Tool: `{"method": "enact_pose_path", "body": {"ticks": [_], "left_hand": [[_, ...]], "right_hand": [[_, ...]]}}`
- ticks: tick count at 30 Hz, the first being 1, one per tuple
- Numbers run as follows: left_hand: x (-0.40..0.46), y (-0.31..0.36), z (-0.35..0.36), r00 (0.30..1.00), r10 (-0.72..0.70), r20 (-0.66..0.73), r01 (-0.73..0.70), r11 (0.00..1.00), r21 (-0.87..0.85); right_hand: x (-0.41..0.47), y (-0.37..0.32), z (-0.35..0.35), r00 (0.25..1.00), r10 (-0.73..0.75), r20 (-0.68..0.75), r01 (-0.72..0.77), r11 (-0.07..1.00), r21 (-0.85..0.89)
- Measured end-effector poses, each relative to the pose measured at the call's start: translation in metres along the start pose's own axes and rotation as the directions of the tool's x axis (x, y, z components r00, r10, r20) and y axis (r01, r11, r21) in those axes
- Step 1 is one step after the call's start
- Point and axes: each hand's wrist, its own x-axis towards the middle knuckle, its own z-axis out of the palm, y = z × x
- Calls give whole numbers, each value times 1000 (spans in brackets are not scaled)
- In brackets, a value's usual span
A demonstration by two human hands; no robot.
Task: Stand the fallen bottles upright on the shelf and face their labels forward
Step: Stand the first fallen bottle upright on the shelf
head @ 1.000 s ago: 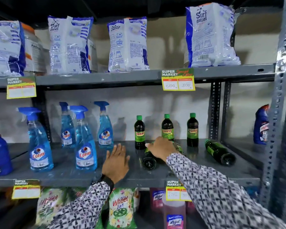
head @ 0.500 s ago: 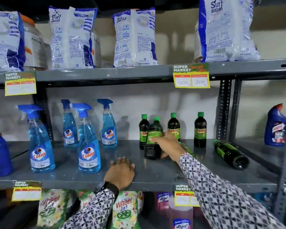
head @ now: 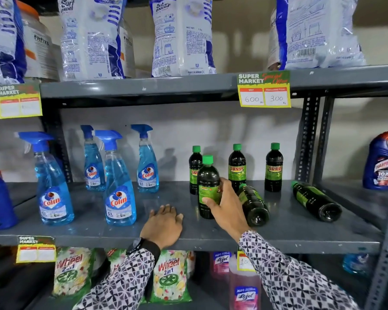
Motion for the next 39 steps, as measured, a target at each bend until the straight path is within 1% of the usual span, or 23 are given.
{"method": "enact_pose_path", "body": {"ticks": [2, 5, 6, 8, 11, 13, 15, 19, 24, 29, 32, 34, 39], "left_hand": [[0, -1, 0, 1000, 4, -1, -4, 1000, 9], [0, -1, 0, 1000, 7, 2, -7, 1000, 17], [0, -2, 1, 1000, 6, 2, -6, 1000, 19], [1, -2, 1, 1000, 6, 5, -6, 1000, 20], [1, -2, 1, 1000, 4, 19, -4, 1000, 19], [1, -2, 1, 1000, 7, 16, -7, 1000, 30], [0, -2, 1, 1000, 10, 12, -10, 999, 36], [1, -3, 3, 1000, -1, 7, 1, 1000, 5], [0, -2, 2, 1000, -6, 9, 7, 1000, -12], [0, -3, 1, 1000, -4, 13, 4, 1000, -8], [0, -3, 1, 1000, -4, 17, 4, 1000, -11], [0, -3, 0, 1000, -5, 21, 6, 1000, -14], [0, -2, -3, 999, -15, 32, 16, 1000, -24]], "right_hand": [[2, 2, 2, 1000, 13, 25, -14, 999, 43], [6, 6, 0, 990, 65, 128, -88, 979, 182], [8, 6, -1, 985, 79, 156, -110, 973, 202], [8, 7, 1, 983, 89, 162, -120, 974, 193], [8, 8, 6, 993, 57, 100, -70, 989, 128], [8, 8, 6, 994, 71, 81, -77, 993, 85], [8, 9, 5, 994, 74, 79, -81, 992, 97], [8, 9, 2, 991, 41, 130, -64, 982, 178], [9, 11, 7, 990, 87, 110, -97, 991, 96], [8, 11, 7, 987, 84, 137, -99, 990, 105], [9, 12, 8, 990, 93, 106, -101, 992, 70], [10, 11, 7, 989, 103, 107, -112, 991, 75], [8, 8, 0, 978, 128, 163, -149, 981, 125]]}}
